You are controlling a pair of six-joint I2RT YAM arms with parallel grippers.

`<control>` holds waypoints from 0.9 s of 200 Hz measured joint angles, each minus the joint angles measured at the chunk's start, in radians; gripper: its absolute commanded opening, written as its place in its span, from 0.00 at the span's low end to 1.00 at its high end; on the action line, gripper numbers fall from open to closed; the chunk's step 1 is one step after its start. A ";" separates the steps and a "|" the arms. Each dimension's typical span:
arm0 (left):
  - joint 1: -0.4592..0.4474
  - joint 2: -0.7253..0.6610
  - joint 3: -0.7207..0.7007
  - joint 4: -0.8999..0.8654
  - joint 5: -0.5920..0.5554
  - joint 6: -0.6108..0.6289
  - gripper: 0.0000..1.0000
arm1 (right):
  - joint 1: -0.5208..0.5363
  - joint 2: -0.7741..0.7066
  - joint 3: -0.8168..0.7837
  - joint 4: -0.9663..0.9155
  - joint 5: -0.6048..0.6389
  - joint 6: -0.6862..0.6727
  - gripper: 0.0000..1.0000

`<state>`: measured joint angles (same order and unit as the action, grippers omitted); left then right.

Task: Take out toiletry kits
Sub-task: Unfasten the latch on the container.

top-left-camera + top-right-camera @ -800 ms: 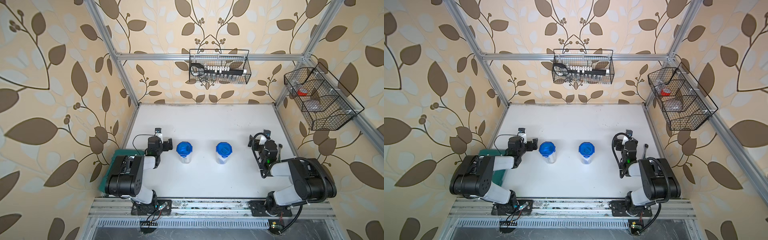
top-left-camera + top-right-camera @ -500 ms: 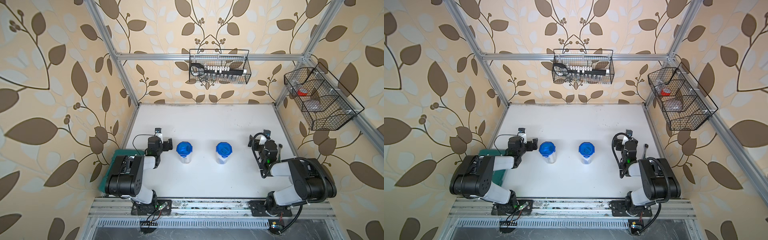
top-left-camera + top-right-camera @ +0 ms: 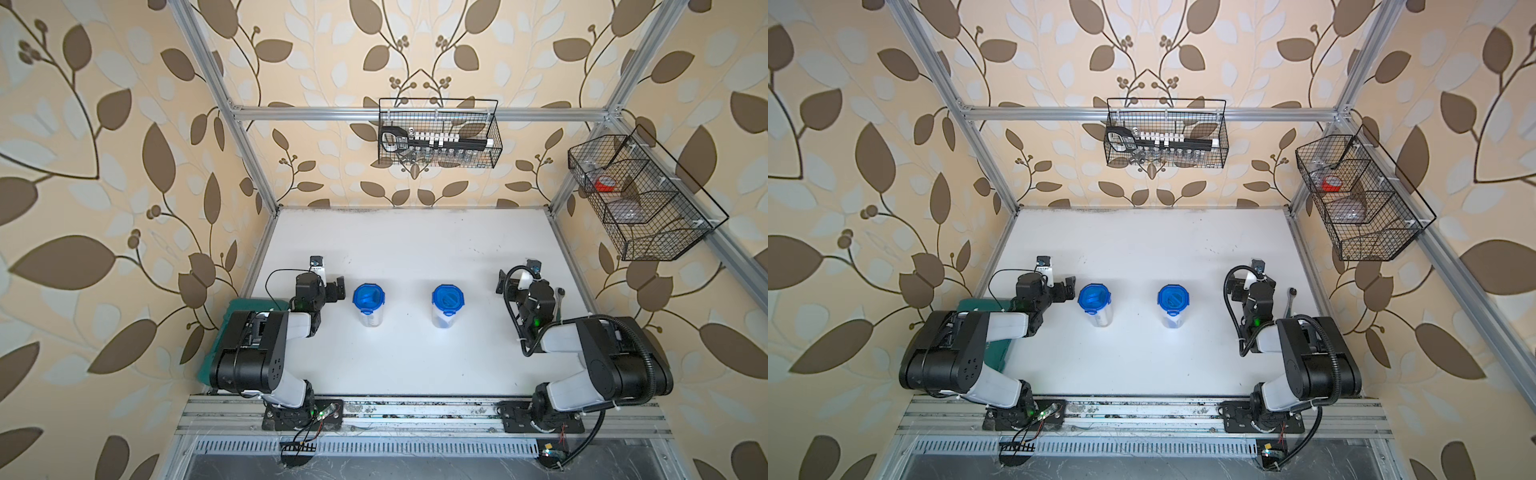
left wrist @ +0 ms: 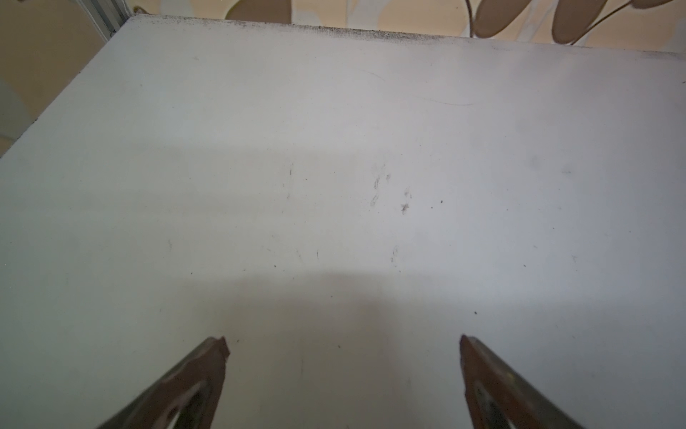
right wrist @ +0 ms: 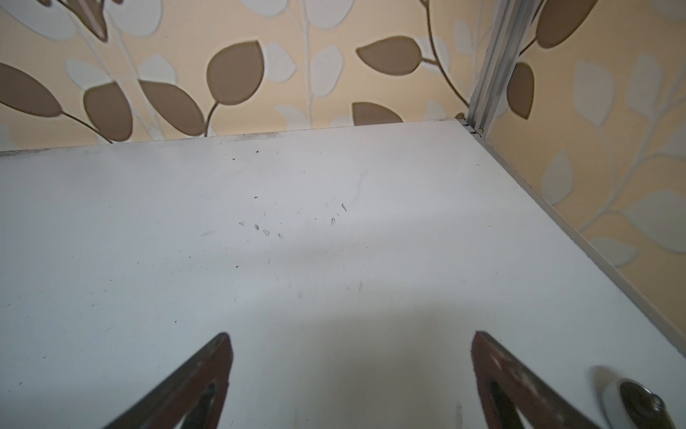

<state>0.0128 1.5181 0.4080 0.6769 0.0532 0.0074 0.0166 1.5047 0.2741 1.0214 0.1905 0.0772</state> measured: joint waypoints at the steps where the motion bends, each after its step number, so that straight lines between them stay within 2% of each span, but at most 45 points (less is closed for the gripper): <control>1: 0.000 0.000 0.000 0.000 0.000 0.000 0.99 | 0.000 0.000 0.000 0.000 0.000 0.000 0.99; 23: -0.014 -0.008 0.006 -0.020 -0.036 -0.002 0.99 | 0.010 -0.010 0.003 -0.013 0.033 0.001 0.99; 35: -0.031 -0.037 0.078 -0.187 -0.097 -0.022 0.99 | 0.040 -0.073 0.069 -0.213 0.110 0.013 0.99; 44: -0.039 -0.059 0.172 -0.328 -0.144 -0.060 0.99 | 0.060 -0.121 0.195 -0.428 0.149 0.048 0.99; 58: -0.039 -0.097 0.353 -0.508 -0.168 -0.135 0.99 | 0.073 -0.155 0.490 -0.742 0.165 0.126 0.99; 72: -0.037 -0.141 0.533 -0.650 -0.158 -0.231 0.99 | 0.069 -0.198 0.697 -0.890 0.136 0.220 0.99; 88: -0.055 -0.203 0.682 -0.760 -0.130 -0.336 0.96 | 0.025 -0.278 0.792 -1.047 0.041 0.325 0.99; 93: -0.077 -0.222 0.713 -0.793 -0.131 -0.365 0.92 | 0.016 -0.297 0.804 -1.095 0.028 0.351 0.97; 103: -0.153 -0.253 0.768 -0.866 -0.120 -0.414 0.86 | 0.022 -0.328 0.806 -1.186 0.010 0.383 0.85; 114: -0.269 -0.262 0.815 -0.945 -0.108 -0.439 0.82 | 0.068 -0.346 0.789 -1.275 -0.011 0.415 0.65; 123: -0.366 -0.252 0.843 -1.004 -0.093 -0.468 0.74 | 0.106 -0.351 0.767 -1.350 -0.057 0.412 0.46; 134: -0.468 -0.230 0.861 -1.077 -0.065 -0.483 0.70 | 0.128 -0.352 0.741 -1.426 -0.126 0.425 0.36; 150: -0.578 -0.190 0.863 -1.168 -0.004 -0.523 0.68 | 0.129 -0.357 0.713 -1.506 -0.228 0.431 0.34; 166: -0.648 -0.146 0.864 -1.241 0.048 -0.548 0.65 | 0.129 -0.372 0.697 -1.559 -0.310 0.454 0.34; 180: -0.688 -0.108 0.873 -1.279 0.100 -0.561 0.61 | 0.129 -0.391 0.682 -1.571 -0.369 0.482 0.54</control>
<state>-0.6750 1.4105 1.2812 -0.6018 0.1528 -0.5533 0.1459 1.1137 0.9562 -0.5491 -0.1787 0.5591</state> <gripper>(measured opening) 0.649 0.396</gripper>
